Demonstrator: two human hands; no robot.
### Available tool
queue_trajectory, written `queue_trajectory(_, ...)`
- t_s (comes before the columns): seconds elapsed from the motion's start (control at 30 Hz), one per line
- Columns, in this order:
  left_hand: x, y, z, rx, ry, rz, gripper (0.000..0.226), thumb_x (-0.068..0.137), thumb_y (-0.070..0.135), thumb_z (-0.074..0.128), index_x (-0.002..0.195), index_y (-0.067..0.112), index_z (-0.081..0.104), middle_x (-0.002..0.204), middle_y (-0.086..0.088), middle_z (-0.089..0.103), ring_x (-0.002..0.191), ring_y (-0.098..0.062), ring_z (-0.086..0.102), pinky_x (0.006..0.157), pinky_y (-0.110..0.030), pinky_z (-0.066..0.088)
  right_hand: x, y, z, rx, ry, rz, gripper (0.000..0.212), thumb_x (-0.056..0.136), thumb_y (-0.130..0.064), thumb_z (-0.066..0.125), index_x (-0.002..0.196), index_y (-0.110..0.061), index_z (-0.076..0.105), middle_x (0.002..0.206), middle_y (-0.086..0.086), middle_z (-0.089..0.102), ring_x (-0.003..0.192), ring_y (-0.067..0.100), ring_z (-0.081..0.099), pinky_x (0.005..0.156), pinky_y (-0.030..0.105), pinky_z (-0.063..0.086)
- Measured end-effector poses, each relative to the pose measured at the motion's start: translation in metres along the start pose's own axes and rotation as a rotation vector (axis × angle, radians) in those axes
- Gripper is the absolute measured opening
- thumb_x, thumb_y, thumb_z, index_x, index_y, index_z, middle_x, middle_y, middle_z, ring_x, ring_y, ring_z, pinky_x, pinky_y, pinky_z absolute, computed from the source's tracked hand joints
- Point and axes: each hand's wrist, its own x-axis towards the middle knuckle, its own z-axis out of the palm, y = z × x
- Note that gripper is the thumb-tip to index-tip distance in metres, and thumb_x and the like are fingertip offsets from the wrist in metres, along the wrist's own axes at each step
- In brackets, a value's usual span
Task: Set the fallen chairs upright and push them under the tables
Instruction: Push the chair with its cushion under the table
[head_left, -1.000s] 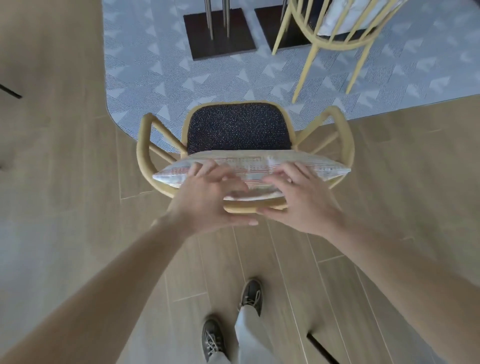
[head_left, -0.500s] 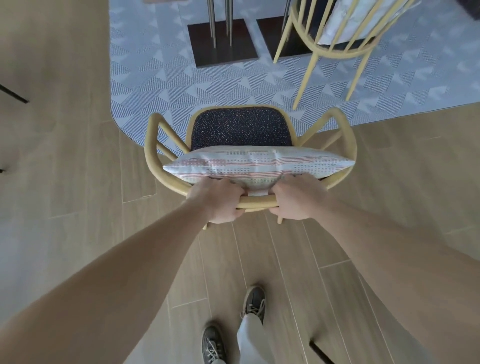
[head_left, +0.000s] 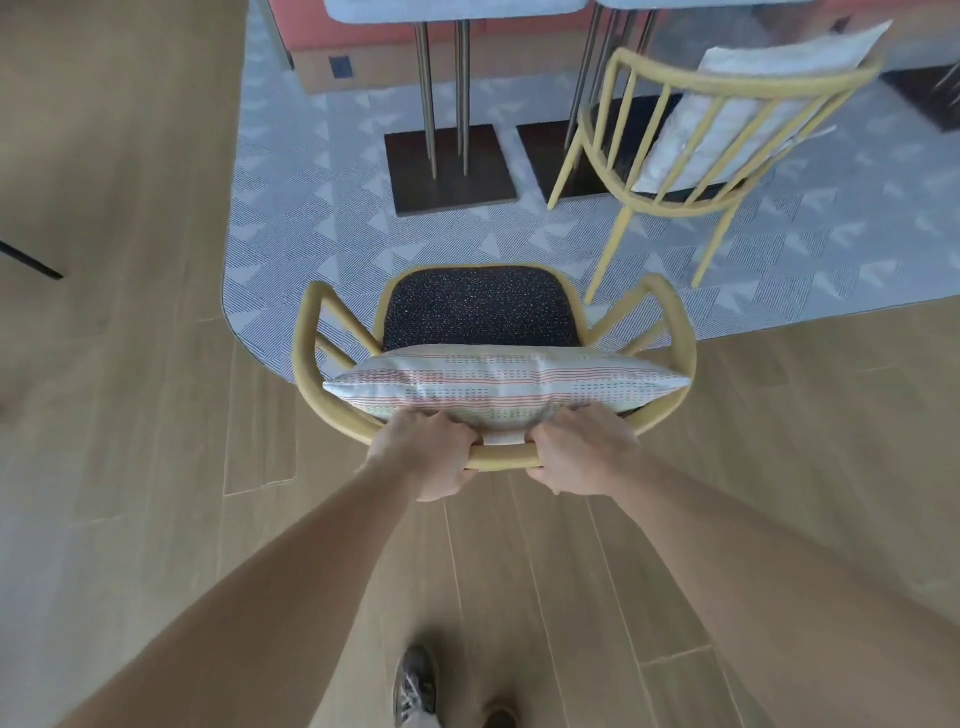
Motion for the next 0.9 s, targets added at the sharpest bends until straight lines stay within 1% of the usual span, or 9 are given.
queue_trajectory(0.17,0.064,-0.050,-0.029,0.010,0.015,-0.019,0.032,0.104,0.047,0.044,0.119,0.035,0.070,0.104,0.007,0.077,0.103,-0.025,0.073,0.086,-0.040,0.051,0.076,0.042,-0.034,-0.008,0.004,-0.027,0.029,0.097,-0.046,0.060,0.098,-0.021,0.075,0.078,-0.001,0.067,0.073,0.025,0.069,0.066,0.036,0.049)
queue_trajectory(0.27,0.107,-0.090,-0.049,0.000,-0.001,-0.035,0.031,0.100,0.038,0.047,0.121,0.034,0.069,0.109,0.004,0.076,0.104,-0.027,0.072,0.089,-0.041,0.054,0.130,0.066,-0.055,0.000,-0.008,-0.025,0.032,0.098,-0.049,0.059,0.104,-0.022,0.073,0.080,-0.001,0.065,0.073,0.025,0.065,0.067,0.036,0.047)
queue_trajectory(0.37,0.148,-0.124,-0.068,-0.001,-0.021,-0.050,0.033,0.098,0.034,0.048,0.124,0.036,0.068,0.109,0.004,0.076,0.102,-0.026,0.072,0.091,-0.042,0.055,0.180,0.092,-0.073,-0.013,-0.006,-0.036,0.033,0.098,-0.050,0.058,0.105,-0.021,0.073,0.089,0.001,0.071,0.079,0.027,0.069,0.067,0.037,0.045)
queue_trajectory(0.53,0.218,-0.165,-0.102,-0.005,-0.046,-0.083,0.033,0.097,0.036,0.050,0.126,0.038,0.067,0.112,0.005,0.075,0.105,-0.027,0.071,0.093,-0.042,0.055,0.250,0.142,-0.101,0.007,-0.019,-0.058,0.032,0.099,-0.048,0.058,0.105,-0.020,0.073,0.076,-0.003,0.055,0.071,0.025,0.062,0.071,0.038,0.051)
queue_trajectory(0.6,0.246,-0.174,-0.112,-0.020,-0.031,-0.088,0.033,0.097,0.038,0.050,0.125,0.039,0.066,0.110,0.005,0.076,0.104,-0.027,0.072,0.090,-0.041,0.053,0.273,0.166,-0.110,-0.005,-0.009,-0.073,0.031,0.100,-0.046,0.058,0.105,-0.020,0.074,0.073,-0.005,0.053,0.067,0.023,0.060,0.068,0.035,0.051)
queue_trajectory(0.67,0.276,-0.184,-0.126,-0.026,-0.017,-0.091,0.033,0.098,0.041,0.048,0.124,0.039,0.067,0.108,0.006,0.077,0.102,-0.025,0.072,0.087,-0.040,0.052,0.297,0.192,-0.119,-0.012,-0.004,-0.089,0.030,0.099,-0.045,0.059,0.105,-0.020,0.074,0.073,-0.005,0.055,0.066,0.022,0.063,0.065,0.033,0.049)
queue_trajectory(0.73,0.303,-0.192,-0.142,-0.033,-0.016,-0.104,0.032,0.099,0.042,0.049,0.125,0.039,0.067,0.108,0.007,0.076,0.101,-0.024,0.072,0.090,-0.040,0.053,0.319,0.217,-0.130,-0.011,0.002,-0.107,0.031,0.099,-0.046,0.060,0.106,-0.019,0.074,0.077,-0.003,0.058,0.068,0.023,0.062,0.065,0.033,0.045)
queue_trajectory(0.83,0.344,-0.202,-0.165,-0.042,-0.035,-0.122,0.032,0.100,0.042,0.050,0.127,0.036,0.067,0.109,0.007,0.076,0.103,-0.023,0.072,0.093,-0.041,0.054,0.354,0.257,-0.146,-0.009,0.007,-0.128,0.032,0.097,-0.046,0.060,0.109,-0.020,0.075,0.091,0.000,0.071,0.073,0.024,0.065,0.067,0.035,0.044)
queue_trajectory(0.9,0.364,-0.208,-0.175,-0.038,-0.040,-0.127,0.032,0.101,0.042,0.051,0.129,0.036,0.066,0.109,0.007,0.076,0.102,-0.023,0.072,0.095,-0.041,0.054,0.370,0.275,-0.153,-0.017,-0.005,-0.147,0.031,0.096,-0.045,0.060,0.109,-0.021,0.074,0.095,0.002,0.074,0.077,0.026,0.070,0.067,0.036,0.046)
